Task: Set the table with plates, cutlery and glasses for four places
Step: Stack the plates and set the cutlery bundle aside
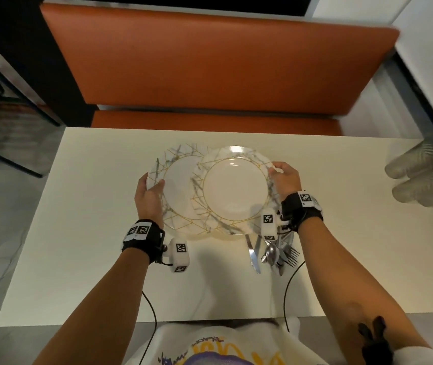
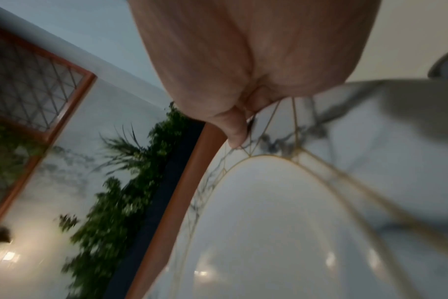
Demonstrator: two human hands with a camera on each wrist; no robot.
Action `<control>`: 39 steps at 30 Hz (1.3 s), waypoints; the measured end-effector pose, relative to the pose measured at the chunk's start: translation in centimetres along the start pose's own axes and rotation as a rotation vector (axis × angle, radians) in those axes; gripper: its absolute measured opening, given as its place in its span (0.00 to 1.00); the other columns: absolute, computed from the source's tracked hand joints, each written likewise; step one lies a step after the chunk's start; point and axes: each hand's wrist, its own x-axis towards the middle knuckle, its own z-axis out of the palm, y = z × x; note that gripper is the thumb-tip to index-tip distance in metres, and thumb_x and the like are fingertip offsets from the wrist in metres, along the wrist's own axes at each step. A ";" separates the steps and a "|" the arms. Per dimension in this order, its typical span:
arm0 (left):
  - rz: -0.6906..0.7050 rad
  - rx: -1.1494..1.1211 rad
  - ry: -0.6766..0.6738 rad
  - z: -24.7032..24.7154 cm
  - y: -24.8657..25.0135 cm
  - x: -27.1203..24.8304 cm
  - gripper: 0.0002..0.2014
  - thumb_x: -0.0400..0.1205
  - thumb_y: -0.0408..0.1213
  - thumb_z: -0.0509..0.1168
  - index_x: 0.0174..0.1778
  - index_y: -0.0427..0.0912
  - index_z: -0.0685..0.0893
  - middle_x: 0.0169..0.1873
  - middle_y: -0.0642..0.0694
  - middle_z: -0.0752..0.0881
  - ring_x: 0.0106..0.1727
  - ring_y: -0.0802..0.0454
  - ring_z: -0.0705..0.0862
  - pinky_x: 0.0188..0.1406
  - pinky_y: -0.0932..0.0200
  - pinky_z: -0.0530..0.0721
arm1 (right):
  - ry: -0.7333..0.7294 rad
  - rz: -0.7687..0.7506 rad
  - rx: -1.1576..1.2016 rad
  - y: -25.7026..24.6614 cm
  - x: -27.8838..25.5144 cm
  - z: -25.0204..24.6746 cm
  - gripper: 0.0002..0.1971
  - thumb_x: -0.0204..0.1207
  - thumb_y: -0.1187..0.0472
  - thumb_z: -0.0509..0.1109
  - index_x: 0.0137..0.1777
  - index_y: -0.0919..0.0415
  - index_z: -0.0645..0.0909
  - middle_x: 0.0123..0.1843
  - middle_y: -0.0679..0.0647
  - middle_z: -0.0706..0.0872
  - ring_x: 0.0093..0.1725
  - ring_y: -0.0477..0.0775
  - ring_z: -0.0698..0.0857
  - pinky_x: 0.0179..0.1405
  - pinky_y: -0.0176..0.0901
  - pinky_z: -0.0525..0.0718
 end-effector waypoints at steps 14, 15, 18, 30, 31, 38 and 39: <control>-0.163 0.028 -0.181 4.4 -0.9 0.7 0.34 0.74 0.62 0.66 0.79 0.60 0.79 0.82 0.53 0.75 0.84 0.45 0.69 0.84 0.35 0.63 | -0.017 -0.074 -0.281 0.8 -4.1 3.1 0.22 0.89 0.64 0.55 0.80 0.55 0.74 0.70 0.62 0.84 0.64 0.64 0.85 0.51 0.41 0.78; -0.126 0.071 -0.174 5.3 -0.2 -0.5 0.33 0.76 0.58 0.67 0.80 0.58 0.77 0.82 0.51 0.76 0.83 0.46 0.71 0.84 0.37 0.66 | -0.004 -0.079 -0.285 0.8 -4.1 2.5 0.21 0.89 0.65 0.55 0.80 0.56 0.74 0.71 0.62 0.84 0.66 0.65 0.84 0.56 0.42 0.79; 0.014 0.282 -0.195 7.9 0.4 -2.9 0.32 0.83 0.43 0.67 0.85 0.56 0.69 0.82 0.47 0.74 0.81 0.44 0.74 0.83 0.39 0.71 | -0.001 -0.089 -0.292 0.9 -3.4 0.4 0.21 0.88 0.64 0.56 0.79 0.54 0.75 0.71 0.61 0.84 0.69 0.66 0.82 0.67 0.50 0.80; 0.084 0.960 -0.358 20.7 -2.1 -2.7 0.29 0.81 0.48 0.70 0.78 0.40 0.77 0.72 0.39 0.83 0.74 0.35 0.80 0.71 0.43 0.80 | -0.006 -0.042 -0.242 1.8 4.3 -11.7 0.32 0.75 0.60 0.79 0.79 0.59 0.75 0.63 0.55 0.88 0.57 0.51 0.84 0.53 0.34 0.76; 0.091 0.981 -0.355 22.1 -2.5 -2.5 0.33 0.81 0.50 0.70 0.80 0.39 0.75 0.76 0.38 0.81 0.76 0.35 0.78 0.75 0.40 0.78 | -0.011 -0.025 -0.245 2.0 5.3 -12.7 0.33 0.75 0.60 0.79 0.80 0.60 0.73 0.65 0.56 0.88 0.61 0.54 0.85 0.54 0.33 0.75; 0.059 1.051 -0.290 31.1 -5.5 -2.2 0.37 0.84 0.45 0.74 0.87 0.38 0.67 0.79 0.34 0.77 0.79 0.35 0.76 0.75 0.48 0.76 | -0.013 0.039 -0.278 4.0 11.5 -18.1 0.33 0.75 0.60 0.80 0.79 0.62 0.74 0.67 0.59 0.86 0.68 0.61 0.84 0.56 0.36 0.75; 0.057 1.059 -0.293 32.0 -5.9 -2.3 0.37 0.84 0.45 0.74 0.87 0.38 0.67 0.79 0.34 0.77 0.79 0.35 0.77 0.75 0.48 0.77 | -0.011 0.045 -0.274 4.5 12.2 -18.7 0.33 0.74 0.60 0.80 0.79 0.62 0.74 0.67 0.59 0.87 0.67 0.61 0.85 0.55 0.37 0.76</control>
